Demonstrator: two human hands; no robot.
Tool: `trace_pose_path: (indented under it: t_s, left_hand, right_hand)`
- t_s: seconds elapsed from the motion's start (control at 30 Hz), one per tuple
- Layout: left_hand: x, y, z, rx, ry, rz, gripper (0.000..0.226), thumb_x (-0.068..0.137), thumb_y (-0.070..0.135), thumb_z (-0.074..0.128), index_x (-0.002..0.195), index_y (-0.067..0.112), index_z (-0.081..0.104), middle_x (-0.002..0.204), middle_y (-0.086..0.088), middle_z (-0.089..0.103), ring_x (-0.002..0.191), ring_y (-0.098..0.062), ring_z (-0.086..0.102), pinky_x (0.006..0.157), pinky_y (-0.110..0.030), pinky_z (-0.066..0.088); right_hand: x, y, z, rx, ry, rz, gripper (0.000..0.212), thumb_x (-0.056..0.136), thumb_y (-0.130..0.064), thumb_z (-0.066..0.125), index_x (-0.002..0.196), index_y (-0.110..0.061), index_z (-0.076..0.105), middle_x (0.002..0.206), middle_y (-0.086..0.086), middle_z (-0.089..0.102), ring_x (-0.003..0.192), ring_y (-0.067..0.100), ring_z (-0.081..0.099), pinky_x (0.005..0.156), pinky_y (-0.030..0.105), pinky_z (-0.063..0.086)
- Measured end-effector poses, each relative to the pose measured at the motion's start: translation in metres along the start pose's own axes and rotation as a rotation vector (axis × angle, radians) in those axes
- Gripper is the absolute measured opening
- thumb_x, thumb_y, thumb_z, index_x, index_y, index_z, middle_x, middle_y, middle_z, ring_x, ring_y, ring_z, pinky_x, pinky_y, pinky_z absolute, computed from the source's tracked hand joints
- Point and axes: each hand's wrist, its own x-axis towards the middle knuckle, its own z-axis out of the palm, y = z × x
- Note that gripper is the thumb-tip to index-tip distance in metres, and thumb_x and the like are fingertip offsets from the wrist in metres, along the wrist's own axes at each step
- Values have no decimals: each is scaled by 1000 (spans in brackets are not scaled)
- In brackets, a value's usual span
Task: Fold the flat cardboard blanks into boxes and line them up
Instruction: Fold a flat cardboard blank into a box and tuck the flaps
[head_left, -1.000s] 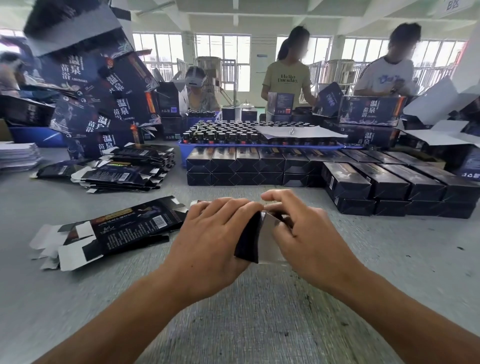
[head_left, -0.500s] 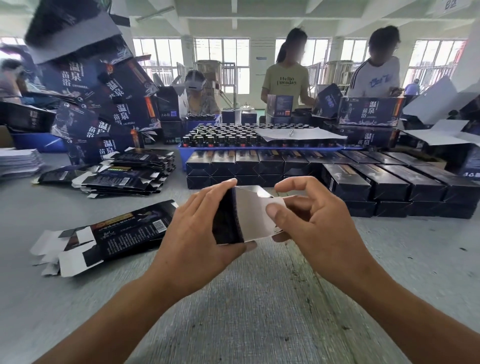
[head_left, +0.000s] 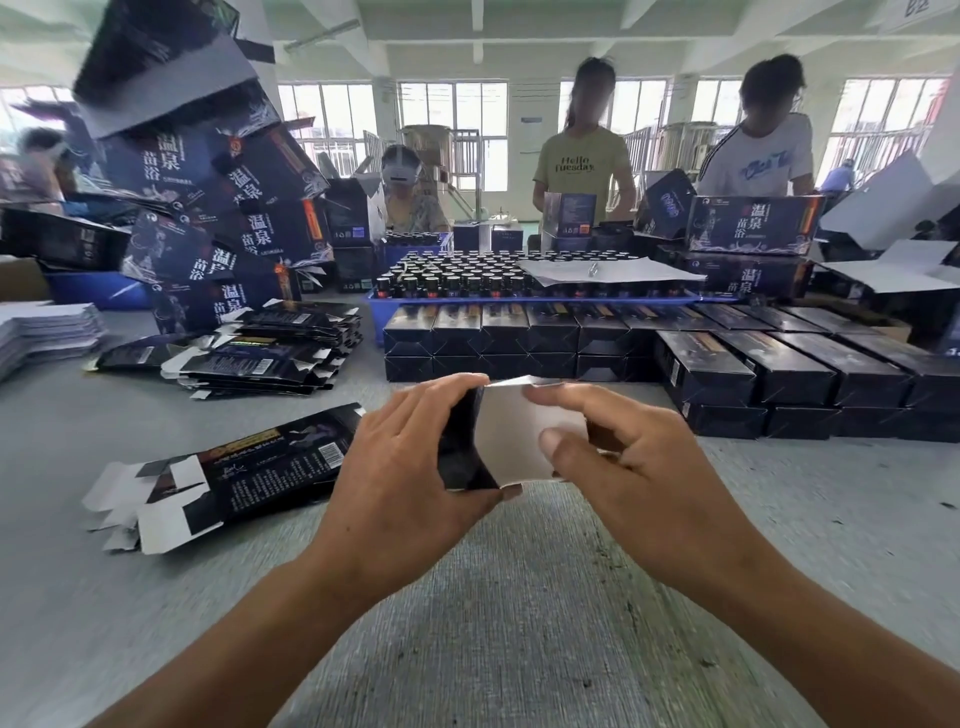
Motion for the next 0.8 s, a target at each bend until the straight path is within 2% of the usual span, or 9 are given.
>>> trace_pose_path:
  t_s: [0.07, 0.13, 0.17, 0.23, 0.3, 0.4, 0.5, 0.67, 0.8]
  left_hand:
    - [0, 0, 1, 48, -5, 27, 84, 67, 53, 79, 139, 21, 50, 130, 15, 56, 118, -6, 48, 99, -40, 46]
    - [0, 1, 3, 137, -31, 89, 82, 73, 57, 70, 142, 19, 47, 136, 6, 58, 125, -10, 46, 105, -35, 38]
    - [0, 2, 4, 193, -45, 136, 81, 76, 58, 64, 143, 18, 44, 138, 4, 57, 128, -12, 45, 107, -33, 35]
    - [-1, 2, 8, 292, -69, 232, 78, 81, 55, 56, 147, 17, 40, 141, 1, 55, 131, -16, 45, 110, -34, 31]
    - [-2, 1, 12, 360, -83, 297, 77, 84, 50, 62, 150, 16, 38, 142, 0, 53, 132, -20, 47, 111, -39, 33]
    - [-3, -3, 13, 416, -83, 336, 80, 83, 47, 69, 150, 16, 39, 141, 0, 53, 129, -24, 50, 108, -44, 37]
    - [-3, -4, 12, 425, -85, 327, 81, 83, 50, 68, 151, 18, 38, 141, 1, 52, 129, -24, 50, 107, -45, 37]
    - [0, -3, 12, 407, -88, 269, 80, 86, 56, 57, 153, 18, 33, 142, 3, 50, 130, -20, 47, 107, -38, 33]
    - [1, -8, 9, 416, -91, 168, 90, 81, 61, 64, 153, 18, 34, 142, 3, 52, 128, -20, 48, 100, -40, 39]
  right_hand:
    - [0, -2, 0, 1, -16, 66, 33, 97, -23, 60, 125, -41, 65, 93, -21, 68, 79, -5, 66, 61, 10, 48]
    - [0, -3, 1, -56, -93, 102, 35, 100, -17, 56, 127, -37, 65, 101, -14, 66, 62, -4, 63, 52, 11, 46]
    - [0, -3, 3, -101, -159, 114, 35, 100, -13, 54, 124, -34, 68, 104, -11, 66, 61, -3, 62, 53, 12, 47]
    - [1, -1, 4, -123, -298, 135, 34, 99, -4, 53, 112, -27, 75, 100, -11, 72, 75, 1, 68, 66, 19, 56]
    - [1, -1, 3, -18, -415, 213, 32, 98, -2, 55, 105, -25, 77, 95, -14, 75, 85, 4, 70, 74, 22, 58]
    - [2, 1, 2, 201, -518, 381, 35, 97, -3, 55, 114, -29, 71, 110, -15, 74, 105, 4, 68, 90, 33, 59]
    - [4, 4, 2, 383, -491, 473, 34, 93, -2, 59, 119, -24, 66, 113, -8, 75, 110, 7, 68, 95, 42, 58]
    - [6, 7, 3, 360, -430, 458, 25, 89, -6, 67, 112, -16, 66, 104, -1, 77, 103, 11, 72, 92, 40, 59]
    - [5, 7, 0, 178, -234, 265, 12, 82, -15, 79, 84, -21, 69, 84, 5, 74, 80, 29, 70, 79, 42, 63]
